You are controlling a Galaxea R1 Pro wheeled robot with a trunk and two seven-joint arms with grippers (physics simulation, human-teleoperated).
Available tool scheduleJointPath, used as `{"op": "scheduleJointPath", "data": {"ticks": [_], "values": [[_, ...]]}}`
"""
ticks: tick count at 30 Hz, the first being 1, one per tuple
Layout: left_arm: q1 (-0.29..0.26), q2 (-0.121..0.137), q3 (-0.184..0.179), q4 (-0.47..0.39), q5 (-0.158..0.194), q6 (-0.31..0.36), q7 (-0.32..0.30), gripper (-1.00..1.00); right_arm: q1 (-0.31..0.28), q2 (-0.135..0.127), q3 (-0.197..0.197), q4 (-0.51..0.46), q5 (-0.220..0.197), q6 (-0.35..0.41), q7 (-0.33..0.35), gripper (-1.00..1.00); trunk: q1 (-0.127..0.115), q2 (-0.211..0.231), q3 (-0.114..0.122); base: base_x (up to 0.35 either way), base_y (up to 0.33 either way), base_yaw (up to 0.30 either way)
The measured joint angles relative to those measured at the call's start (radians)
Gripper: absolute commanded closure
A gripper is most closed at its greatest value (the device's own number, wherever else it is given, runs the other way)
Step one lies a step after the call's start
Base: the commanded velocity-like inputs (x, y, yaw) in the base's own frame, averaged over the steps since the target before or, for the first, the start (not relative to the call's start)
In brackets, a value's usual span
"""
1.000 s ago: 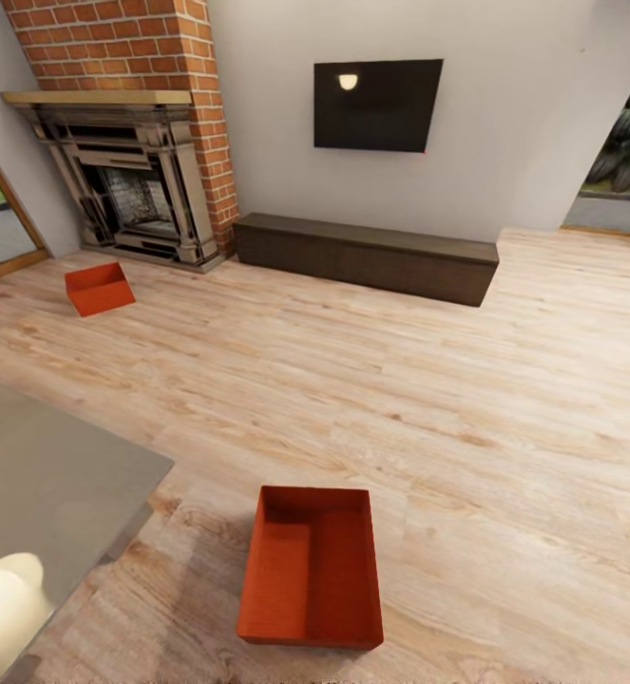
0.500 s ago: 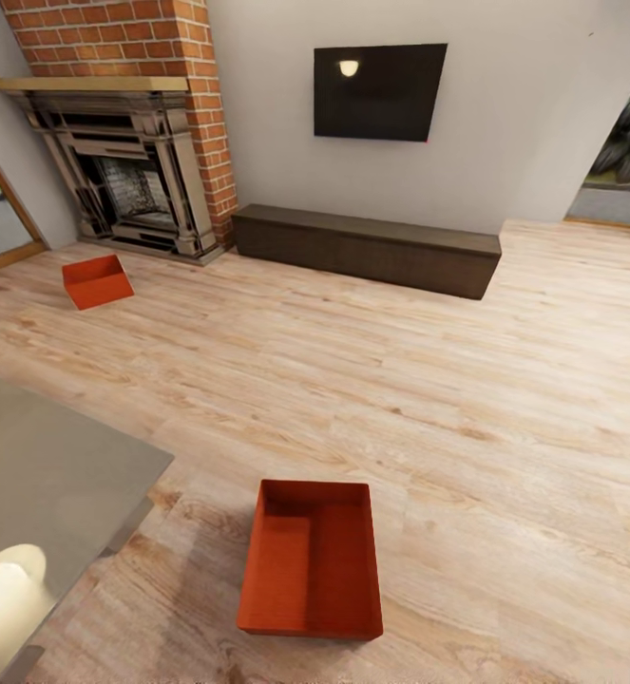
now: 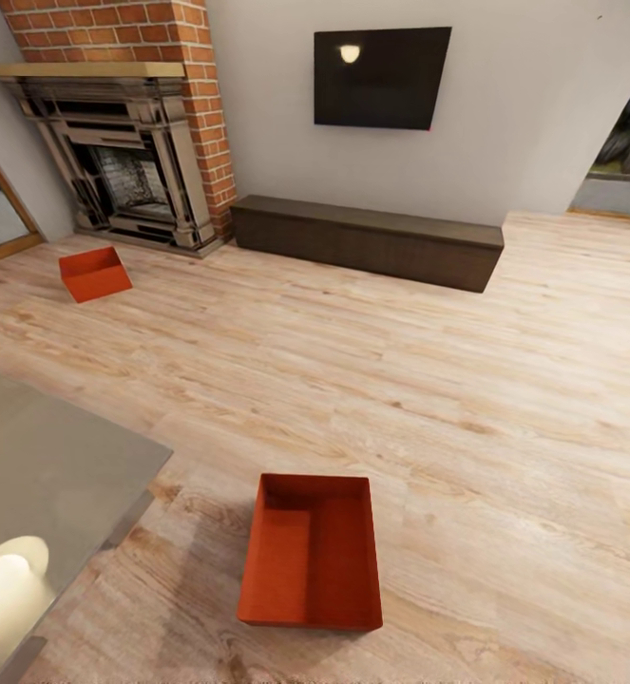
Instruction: Move the two storage containers from the living room to the garage. In the garage, place one container on the floor and stack the other container on top of it (either order is fine).
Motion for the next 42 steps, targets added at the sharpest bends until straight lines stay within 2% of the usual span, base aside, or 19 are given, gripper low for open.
{"op": "scheduleJointPath", "data": {"ticks": [18, 42], "values": [[0.0, 0.001, 0.0, 0.0, 0.0, 0.0, 0.0, -1.0, 0.0, 0.0, -0.002, 0.0, -0.006, 0.0, -0.001, -1.0, 0.0, 0.0, -0.028, 0.0, 0.0, 0.0], [0.0, 0.001, 0.001, 0.0, 0.0, 0.0, 0.0, -1.0, 0.0, 0.0, -0.005, 0.0, -0.007, 0.001, -0.001, -1.0, 0.0, 0.0, -0.029, 0.0, 0.0, 0.0]]}}
